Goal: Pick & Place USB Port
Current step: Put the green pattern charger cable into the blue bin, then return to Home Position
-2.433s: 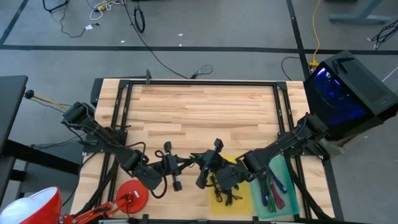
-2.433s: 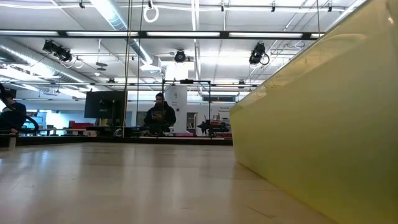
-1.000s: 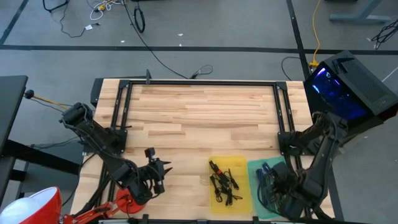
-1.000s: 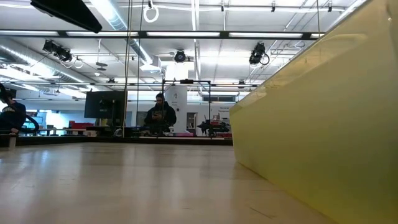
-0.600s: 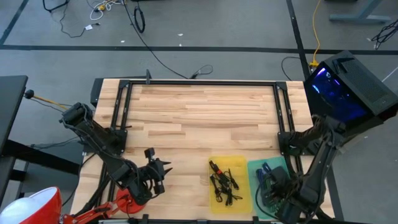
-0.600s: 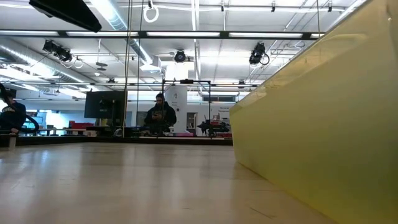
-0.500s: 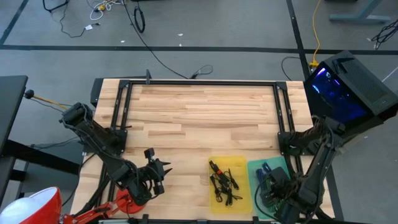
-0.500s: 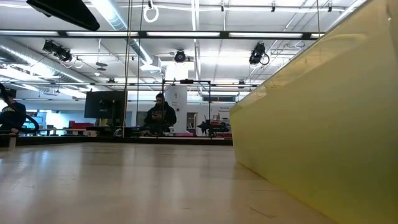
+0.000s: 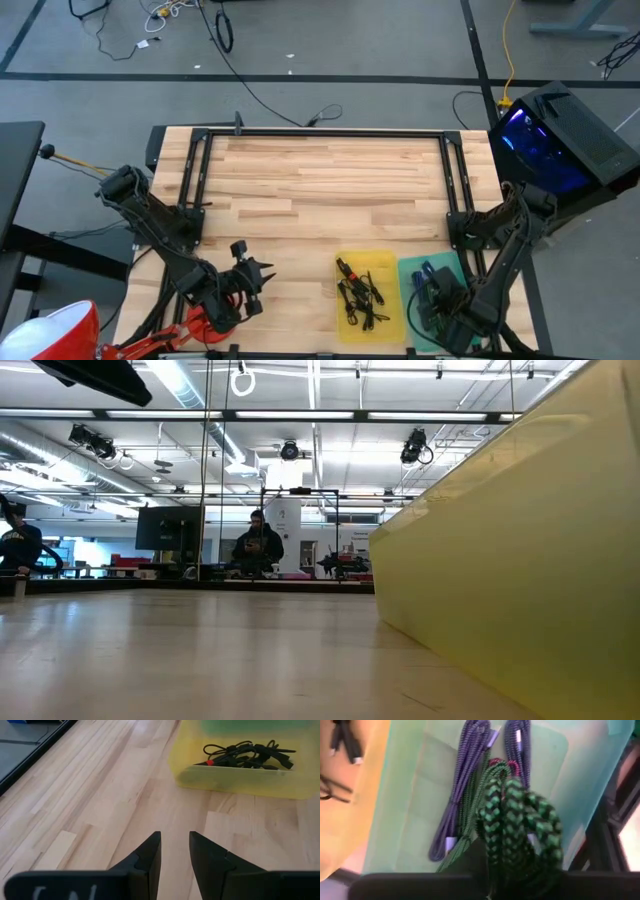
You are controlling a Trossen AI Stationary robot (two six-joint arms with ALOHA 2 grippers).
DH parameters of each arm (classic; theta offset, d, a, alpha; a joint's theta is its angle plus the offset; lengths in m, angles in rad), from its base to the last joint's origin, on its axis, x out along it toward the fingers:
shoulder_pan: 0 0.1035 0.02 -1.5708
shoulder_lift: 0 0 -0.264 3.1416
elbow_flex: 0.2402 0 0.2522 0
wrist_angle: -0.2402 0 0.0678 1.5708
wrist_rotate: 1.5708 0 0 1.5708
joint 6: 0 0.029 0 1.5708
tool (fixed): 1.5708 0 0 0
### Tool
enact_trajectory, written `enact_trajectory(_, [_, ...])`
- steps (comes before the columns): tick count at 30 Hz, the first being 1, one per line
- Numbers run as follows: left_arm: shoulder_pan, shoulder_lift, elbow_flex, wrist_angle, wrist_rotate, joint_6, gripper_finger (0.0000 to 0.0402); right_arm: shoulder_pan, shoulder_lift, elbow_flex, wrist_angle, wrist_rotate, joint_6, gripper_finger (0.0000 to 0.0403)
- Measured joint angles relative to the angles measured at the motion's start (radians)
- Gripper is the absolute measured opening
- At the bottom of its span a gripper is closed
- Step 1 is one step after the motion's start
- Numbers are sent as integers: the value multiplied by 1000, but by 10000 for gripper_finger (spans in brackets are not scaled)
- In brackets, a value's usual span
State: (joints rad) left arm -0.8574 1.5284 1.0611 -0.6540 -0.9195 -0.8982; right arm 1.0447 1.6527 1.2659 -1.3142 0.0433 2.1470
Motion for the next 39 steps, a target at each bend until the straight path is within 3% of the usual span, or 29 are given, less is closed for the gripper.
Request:
enact_trajectory(5, [0, 0, 0, 0, 0, 0, 105, 0, -1, -29, -35, -36, 3, 105])
enact_trajectory(8, [0, 0, 0, 0, -5, 1, 105, 0, -1, -34, -29, 5, -8, 142])
enact_trajectory(13, [1, 0, 0, 0, -23, 1, 105, -8, -1, -35, -14, 192, -57, 187])
enact_trajectory(19, [2, 0, 0, 2, -29, 38, 105, -78, -1, -34, 59, 458, -207, 215])
enact_trajectory(25, [3, 0, 0, 16, -111, 55, 105, -178, -9, -34, 278, 772, -604, 221])
enact_trajectory(28, [4, 0, 0, 16, -164, 80, 105, -231, -39, -35, 400, 870, -769, 221])
enact_trajectory(32, [18, 0, 0, 20, -179, 105, 105, -301, -87, -34, 585, 908, -1009, 221])
enact_trajectory(39, [86, -16, -1, 84, -164, 231, 105, -402, -125, -34, 982, 877, -1498, 222])
